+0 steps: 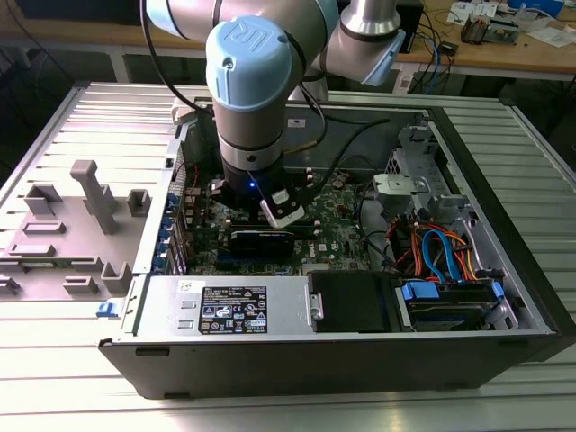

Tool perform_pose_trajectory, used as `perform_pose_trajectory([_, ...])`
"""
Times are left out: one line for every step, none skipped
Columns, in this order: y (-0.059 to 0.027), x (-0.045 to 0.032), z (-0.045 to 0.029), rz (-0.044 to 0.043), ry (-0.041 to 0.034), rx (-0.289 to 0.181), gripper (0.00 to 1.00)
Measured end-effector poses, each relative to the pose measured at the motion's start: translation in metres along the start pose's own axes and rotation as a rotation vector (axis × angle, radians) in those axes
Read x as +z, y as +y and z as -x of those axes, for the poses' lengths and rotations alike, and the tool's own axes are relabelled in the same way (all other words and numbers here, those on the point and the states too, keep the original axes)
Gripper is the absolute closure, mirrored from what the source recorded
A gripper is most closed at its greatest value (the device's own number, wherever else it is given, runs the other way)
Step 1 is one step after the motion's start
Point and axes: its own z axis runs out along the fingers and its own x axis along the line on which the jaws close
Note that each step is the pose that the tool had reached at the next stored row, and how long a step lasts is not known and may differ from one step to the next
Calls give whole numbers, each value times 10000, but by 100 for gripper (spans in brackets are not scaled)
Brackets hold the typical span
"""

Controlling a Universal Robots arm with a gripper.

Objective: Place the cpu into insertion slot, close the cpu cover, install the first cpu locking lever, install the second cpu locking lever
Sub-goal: 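Install the second cpu locking lever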

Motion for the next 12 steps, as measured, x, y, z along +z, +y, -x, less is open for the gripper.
perform_pose_trajectory([0,1,-1,5,1,0,89])
perform_pose_trajectory([0,4,-3,12,1,0,89])
perform_pose_trajectory([2,12,-7,25,0,0,89])
perform_pose_trajectory([4,17,-14,35,-1,1,89])
perform_pose_trajectory([4,20,-19,47,0,1,89])
perform_pose_trajectory([6,24,-24,70,-1,1,89])
perform_pose_trajectory([6,27,-25,86,-2,-1,89])
perform_pose_trajectory([7,30,-26,101,-3,-1,89])
perform_pose_trajectory([7,32,-27,113,-3,-1,89])
perform_pose_trajectory([10,39,-28,141,-3,1,89])
perform_pose_trajectory([11,42,-28,152,-4,1,89])
perform_pose_trajectory([12,46,-28,163,-5,2,89])
